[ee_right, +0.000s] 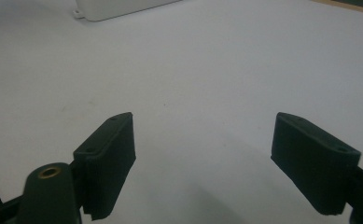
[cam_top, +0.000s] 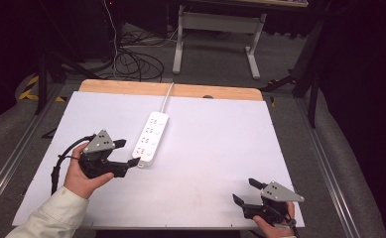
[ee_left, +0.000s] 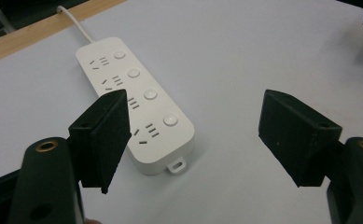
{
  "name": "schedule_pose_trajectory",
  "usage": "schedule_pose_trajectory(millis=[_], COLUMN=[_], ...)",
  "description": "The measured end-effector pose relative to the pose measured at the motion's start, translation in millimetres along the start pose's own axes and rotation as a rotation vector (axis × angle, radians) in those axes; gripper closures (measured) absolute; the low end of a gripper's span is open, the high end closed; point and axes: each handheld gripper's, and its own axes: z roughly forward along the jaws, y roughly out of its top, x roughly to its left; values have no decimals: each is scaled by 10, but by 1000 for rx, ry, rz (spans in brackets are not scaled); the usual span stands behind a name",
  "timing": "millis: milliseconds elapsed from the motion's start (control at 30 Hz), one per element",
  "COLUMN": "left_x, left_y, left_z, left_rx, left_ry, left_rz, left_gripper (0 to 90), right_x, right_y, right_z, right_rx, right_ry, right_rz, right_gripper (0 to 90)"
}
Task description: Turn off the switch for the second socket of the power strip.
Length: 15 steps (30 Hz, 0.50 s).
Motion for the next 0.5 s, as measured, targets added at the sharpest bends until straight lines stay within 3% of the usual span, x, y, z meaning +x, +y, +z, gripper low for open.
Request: schedule_pose_trajectory(millis=[267,500], left_x=[-16,11], left_y=[78,222], left_z=[39,110], left_rx=[8,-1], left_ry=[6,9], left_rz=[22,-2], left_gripper=[297,351], right_x=[-4,-5], right_y=[-1,-1], right_z=[8,9], right_rx=[1,1], right_ry=[4,7], right_rz=[-2,-2], right_gripper=[223,223])
